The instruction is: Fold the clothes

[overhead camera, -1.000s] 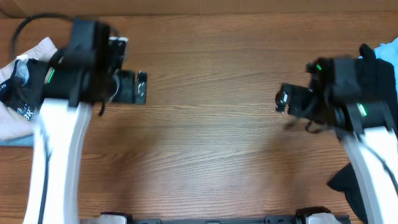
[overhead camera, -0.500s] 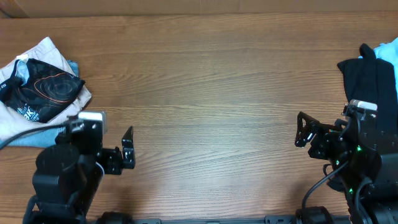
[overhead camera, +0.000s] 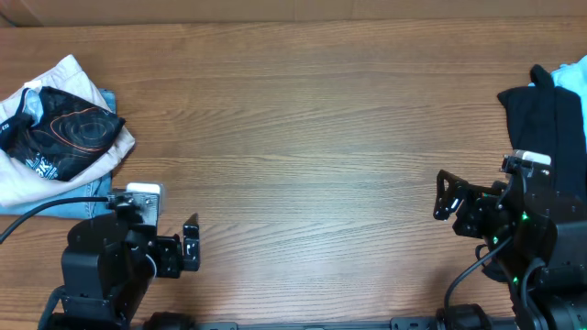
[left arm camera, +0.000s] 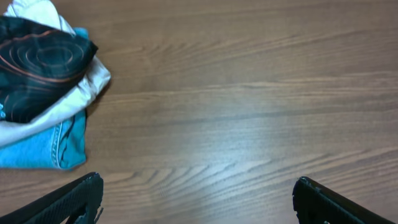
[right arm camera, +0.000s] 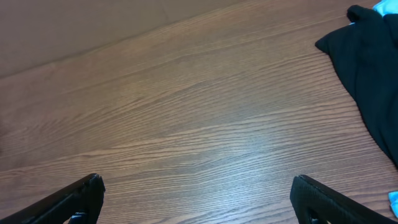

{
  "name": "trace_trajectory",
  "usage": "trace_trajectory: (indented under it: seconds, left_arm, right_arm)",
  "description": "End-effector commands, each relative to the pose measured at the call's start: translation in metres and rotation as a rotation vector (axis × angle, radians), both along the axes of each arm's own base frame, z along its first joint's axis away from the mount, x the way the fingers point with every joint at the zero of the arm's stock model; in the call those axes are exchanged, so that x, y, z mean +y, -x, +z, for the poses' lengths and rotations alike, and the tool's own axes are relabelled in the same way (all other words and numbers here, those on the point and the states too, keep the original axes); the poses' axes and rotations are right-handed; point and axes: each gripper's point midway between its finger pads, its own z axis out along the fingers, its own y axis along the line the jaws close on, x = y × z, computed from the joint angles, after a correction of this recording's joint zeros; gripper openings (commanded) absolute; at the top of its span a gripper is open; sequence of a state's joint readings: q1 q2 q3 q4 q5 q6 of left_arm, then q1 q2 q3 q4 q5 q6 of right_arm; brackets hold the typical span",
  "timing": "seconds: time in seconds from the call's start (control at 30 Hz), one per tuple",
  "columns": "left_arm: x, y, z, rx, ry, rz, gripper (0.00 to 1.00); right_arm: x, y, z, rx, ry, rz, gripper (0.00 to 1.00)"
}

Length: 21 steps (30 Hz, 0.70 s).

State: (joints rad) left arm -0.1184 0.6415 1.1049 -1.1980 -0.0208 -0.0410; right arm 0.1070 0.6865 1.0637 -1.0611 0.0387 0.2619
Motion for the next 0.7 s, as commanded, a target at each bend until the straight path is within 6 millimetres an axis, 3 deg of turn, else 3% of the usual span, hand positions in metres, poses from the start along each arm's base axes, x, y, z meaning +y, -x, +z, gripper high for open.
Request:
trace_trajectory:
  seconds: [0.0,0.23,0.4,0.67]
  left_arm:
    - [0.001,0.002,-0.004,0.015,-0.03,-0.015,1.0]
    - [0.001,0.002,-0.004,0.014,-0.03,-0.015,1.0]
    - [0.001,0.002,-0.004,0.015,-0.03,-0.015,1.0]
    - [0.001,0.002,-0.004,0.015,-0.03,-0.015,1.0]
  right_arm:
    - [-0.001,-0.001,-0.002,0.001,0.004,-0.008,1.0]
    - [0.0,0.003,-0.003,-0.004,0.004,-0.001,1.0]
    - [-0.001,0.012,0.008,-0.058,-0.003,-0.001,1.0]
    - [-0.005,0.046,0.02,-0.189,-0.009,0.004,1.0]
